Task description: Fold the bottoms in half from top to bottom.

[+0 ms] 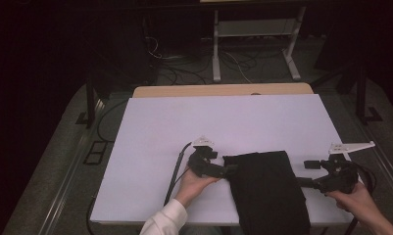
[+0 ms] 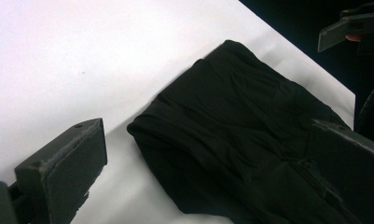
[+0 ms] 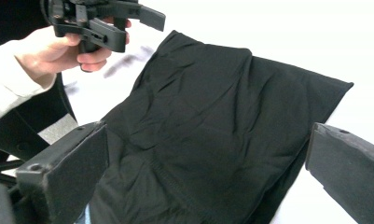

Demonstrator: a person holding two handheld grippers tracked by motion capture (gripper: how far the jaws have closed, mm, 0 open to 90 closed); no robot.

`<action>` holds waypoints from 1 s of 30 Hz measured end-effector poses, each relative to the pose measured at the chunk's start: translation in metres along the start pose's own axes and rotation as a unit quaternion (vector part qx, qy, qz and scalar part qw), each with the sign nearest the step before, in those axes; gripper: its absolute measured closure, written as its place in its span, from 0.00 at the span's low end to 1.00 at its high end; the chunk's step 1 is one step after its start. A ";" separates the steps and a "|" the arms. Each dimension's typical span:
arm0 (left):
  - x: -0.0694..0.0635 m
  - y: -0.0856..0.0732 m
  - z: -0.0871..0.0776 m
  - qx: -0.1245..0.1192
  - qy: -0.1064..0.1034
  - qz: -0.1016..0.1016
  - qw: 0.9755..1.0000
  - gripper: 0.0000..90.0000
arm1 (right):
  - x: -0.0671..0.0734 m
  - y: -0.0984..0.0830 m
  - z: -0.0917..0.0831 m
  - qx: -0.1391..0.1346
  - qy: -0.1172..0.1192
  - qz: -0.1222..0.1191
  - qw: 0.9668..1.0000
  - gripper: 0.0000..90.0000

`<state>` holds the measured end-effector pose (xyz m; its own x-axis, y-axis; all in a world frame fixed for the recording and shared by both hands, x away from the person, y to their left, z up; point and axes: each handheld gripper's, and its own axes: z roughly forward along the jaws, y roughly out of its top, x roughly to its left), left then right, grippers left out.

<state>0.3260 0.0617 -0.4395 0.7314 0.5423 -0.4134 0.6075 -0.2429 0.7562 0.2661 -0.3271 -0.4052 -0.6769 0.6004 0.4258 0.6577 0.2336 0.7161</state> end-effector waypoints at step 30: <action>0.015 0.021 -0.005 0.027 0.015 0.009 1.000 0.00 | -0.033 0.040 0.021 0.014 -0.024 -0.016 0.999 0.00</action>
<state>0.3480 0.0685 -0.4267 0.7329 0.5610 -0.3849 0.6111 -0.2942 0.7348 0.3223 -0.3214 -0.4021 -0.6818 0.6283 0.3748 0.6447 0.2741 0.7136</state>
